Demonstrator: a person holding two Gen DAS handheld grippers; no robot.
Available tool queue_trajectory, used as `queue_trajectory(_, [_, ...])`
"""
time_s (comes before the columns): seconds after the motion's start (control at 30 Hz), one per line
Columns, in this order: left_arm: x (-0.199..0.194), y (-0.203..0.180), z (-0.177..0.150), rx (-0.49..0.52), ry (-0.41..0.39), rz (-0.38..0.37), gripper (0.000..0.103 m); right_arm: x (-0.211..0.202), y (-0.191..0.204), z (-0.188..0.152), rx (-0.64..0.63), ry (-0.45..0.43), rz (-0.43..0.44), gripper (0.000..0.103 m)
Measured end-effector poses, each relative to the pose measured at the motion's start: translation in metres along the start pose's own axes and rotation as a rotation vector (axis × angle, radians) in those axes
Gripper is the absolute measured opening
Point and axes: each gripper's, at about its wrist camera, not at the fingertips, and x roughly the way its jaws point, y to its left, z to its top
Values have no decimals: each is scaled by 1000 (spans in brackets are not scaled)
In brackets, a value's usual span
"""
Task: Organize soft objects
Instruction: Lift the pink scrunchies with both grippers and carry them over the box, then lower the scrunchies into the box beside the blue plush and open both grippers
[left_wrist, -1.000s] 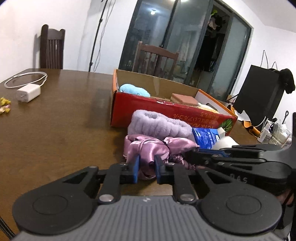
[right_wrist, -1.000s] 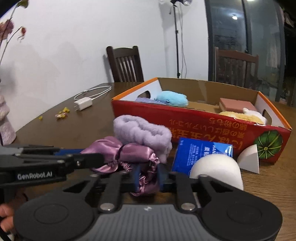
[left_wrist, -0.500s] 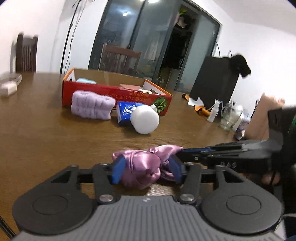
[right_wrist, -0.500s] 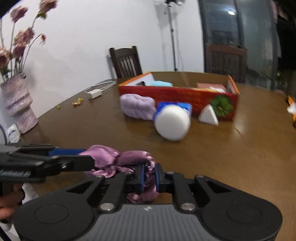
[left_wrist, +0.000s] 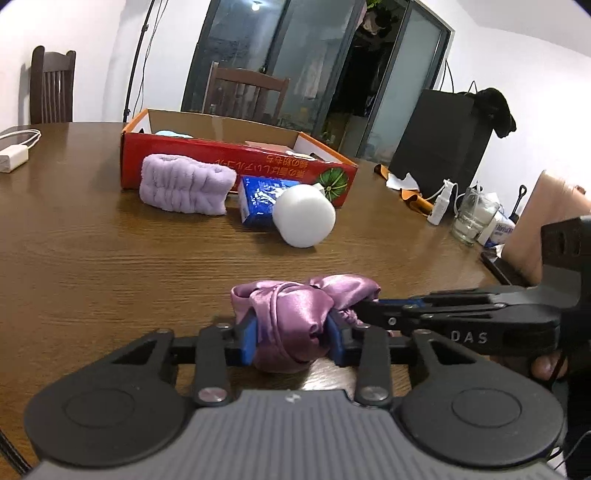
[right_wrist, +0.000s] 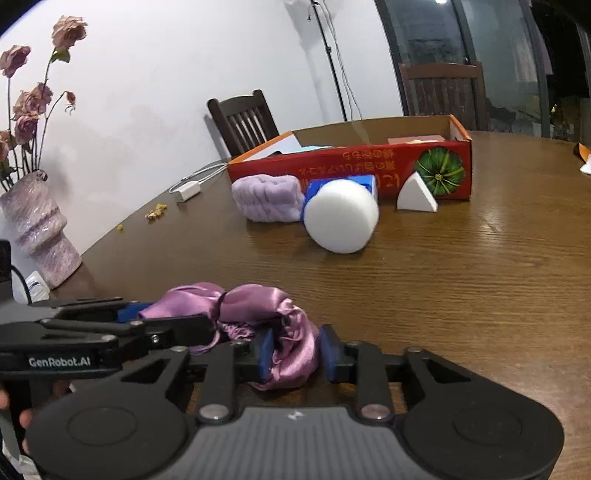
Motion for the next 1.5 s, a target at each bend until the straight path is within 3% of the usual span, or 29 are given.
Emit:
queue_trajectory(0.1, [-2, 4, 19, -31, 11, -46, 34, -5, 2, 11, -8, -21, 0, 10])
queue_trajectory(0.23, [-6, 17, 75, -24, -74, -122, 34, -21, -7, 57, 20, -133, 64, 10])
queue_trajectory(0.33, [17, 31, 138, -12, -102, -139, 34, -8, -20, 110, -8, -194, 82, 10])
queue_trajectory(0.43, [67, 49, 202, 6, -89, -117, 34, 32, -41, 176, -39, -215, 39, 10])
queue_trajectory(0.5, [115, 68, 240, -1, -24, -100, 34, 73, -57, 219, -37, -187, -19, 10])
queue_trajectory(0.63, [211, 114, 286, -136, 123, -10, 35, 169, -93, 278, 16, -59, -106, 10])
queue_trajectory(0.77, [275, 136, 297, -156, 218, 69, 37, 244, -118, 303, 48, 46, -188, 12])
queue_trajectory(0.83, [297, 140, 295, -141, 248, 86, 39, 268, -120, 307, -5, 95, -262, 14])
queue_trajectory(0.9, [308, 142, 292, -130, 261, 107, 41, 276, -126, 310, 14, 123, -252, 21])
queue_trajectory(0.93, [310, 143, 289, -135, 258, 103, 42, 279, -128, 311, 8, 140, -245, 26])
queue_trajectory(1.13, [300, 153, 282, -212, 239, 68, 48, 285, -130, 308, -13, 182, -230, 28])
queue_trajectory(1.23, [289, 155, 286, -229, 193, 101, 61, 282, -124, 303, -50, 170, -238, 30])
queue_trajectory(1.3, [275, 150, 289, -230, 175, 123, 77, 271, -119, 303, -48, 151, -219, 37])
queue_trajectory(1.37, [256, 142, 295, -207, 171, 122, 78, 254, -111, 306, -44, 123, -176, 47])
queue_trajectory(1.5, [200, 120, 310, -153, 116, 123, 79, 203, -91, 311, -101, 63, -203, 53])
